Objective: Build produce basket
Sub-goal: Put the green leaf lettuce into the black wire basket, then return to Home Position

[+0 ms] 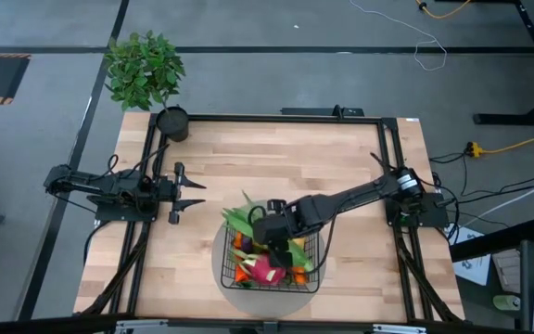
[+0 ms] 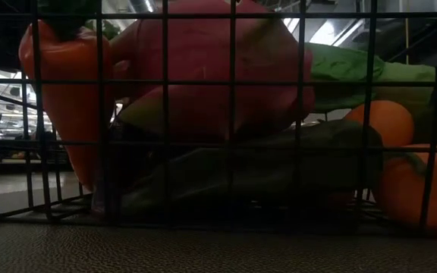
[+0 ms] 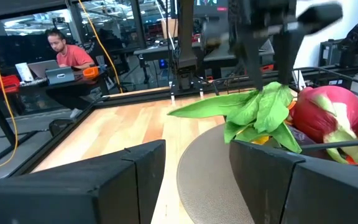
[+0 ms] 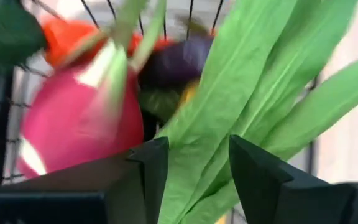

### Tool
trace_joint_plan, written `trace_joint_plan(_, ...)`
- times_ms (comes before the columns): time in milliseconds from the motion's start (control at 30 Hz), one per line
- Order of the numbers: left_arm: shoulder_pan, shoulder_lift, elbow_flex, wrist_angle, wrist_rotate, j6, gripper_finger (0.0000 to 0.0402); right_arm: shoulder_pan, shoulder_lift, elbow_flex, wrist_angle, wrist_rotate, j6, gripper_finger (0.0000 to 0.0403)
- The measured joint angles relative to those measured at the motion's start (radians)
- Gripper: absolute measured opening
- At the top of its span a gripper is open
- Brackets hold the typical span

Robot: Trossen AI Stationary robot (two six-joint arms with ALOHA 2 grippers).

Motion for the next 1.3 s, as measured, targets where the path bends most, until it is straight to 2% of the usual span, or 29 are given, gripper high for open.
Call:
trace_joint_plan(267, 0.000, 0.000, 0.000, -0.002, 0.000, 0.000, 0.0170, 0.004, -0.002, -0.177, 0.097, -0.009, 0.067, 0.0156)
trace_joint_plan(533, 0.000, 0.000, 0.000, -0.002, 0.000, 0.000, 0.0170, 0.004, -0.004, -0.216, 0.131, -0.036, 0.063, 0.0156)
trace_joint_plan(1033, 0.000, 0.000, 0.000, -0.002, 0.000, 0.000, 0.0170, 0.022, 0.000, -0.006, -0.003, -0.048, -0.023, 0.0156)
trace_joint_plan(1300, 0.000, 0.000, 0.000, -0.003, 0.000, 0.000, 0.0170, 0.080, -0.001, 0.079, -0.153, -0.045, 0.065, 0.0156)
